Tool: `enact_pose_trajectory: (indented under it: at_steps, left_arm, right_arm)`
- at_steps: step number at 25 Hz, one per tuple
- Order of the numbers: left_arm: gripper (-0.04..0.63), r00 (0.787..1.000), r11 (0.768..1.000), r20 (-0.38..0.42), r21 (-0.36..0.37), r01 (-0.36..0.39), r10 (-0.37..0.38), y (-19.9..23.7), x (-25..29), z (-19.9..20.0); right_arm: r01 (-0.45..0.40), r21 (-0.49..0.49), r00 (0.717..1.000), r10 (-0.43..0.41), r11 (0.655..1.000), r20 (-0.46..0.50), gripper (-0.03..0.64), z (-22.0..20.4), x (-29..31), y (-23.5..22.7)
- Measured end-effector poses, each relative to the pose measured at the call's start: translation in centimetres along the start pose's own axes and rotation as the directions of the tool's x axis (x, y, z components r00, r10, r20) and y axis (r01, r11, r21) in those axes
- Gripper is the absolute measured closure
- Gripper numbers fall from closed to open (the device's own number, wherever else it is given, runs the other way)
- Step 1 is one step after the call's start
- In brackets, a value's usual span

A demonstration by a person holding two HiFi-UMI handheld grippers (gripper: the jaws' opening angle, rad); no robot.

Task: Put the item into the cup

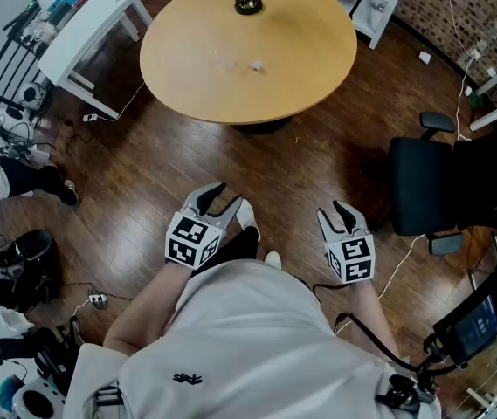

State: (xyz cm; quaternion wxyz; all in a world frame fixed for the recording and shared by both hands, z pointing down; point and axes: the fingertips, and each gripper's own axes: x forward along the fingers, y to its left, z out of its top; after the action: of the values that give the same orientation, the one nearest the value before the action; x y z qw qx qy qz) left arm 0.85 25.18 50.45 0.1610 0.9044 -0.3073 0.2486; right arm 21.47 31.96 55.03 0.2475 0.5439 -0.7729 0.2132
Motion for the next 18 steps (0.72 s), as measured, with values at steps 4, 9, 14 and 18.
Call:
enact_pose_trajectory:
  at_steps: [4, 9, 14, 18]
  left_arm:
    - [0.433, 1.0, 1.0, 0.002, -0.001, 0.009, -0.009, 5.6, 0.1, 1.7]
    - [0.433, 1.0, 0.999, 0.008, -0.035, 0.004, -0.004, 12.0, 0.1, 3.6]
    - [0.433, 0.999, 0.998, 0.026, -0.056, -0.029, 0.031, 18.2, 2.4, 5.1]
    - [0.433, 0.998, 0.993, 0.026, -0.107, -0.053, 0.056, 21.4, 2.3, 5.5]
  right_arm:
    - [-0.021, -0.016, 1.0, 0.02, 1.0, -0.018, 0.453, 4.4, 4.8, 0.9]
    - [-0.043, -0.073, 0.999, 0.041, 0.996, -0.028, 0.453, 11.1, 10.6, 0.8]
    - [-0.059, -0.153, 0.998, 0.054, 0.986, -0.036, 0.456, 16.0, 17.8, -0.5]
    - [-0.089, -0.204, 0.995, 0.079, 0.975, -0.059, 0.459, 19.5, 22.6, -0.1]
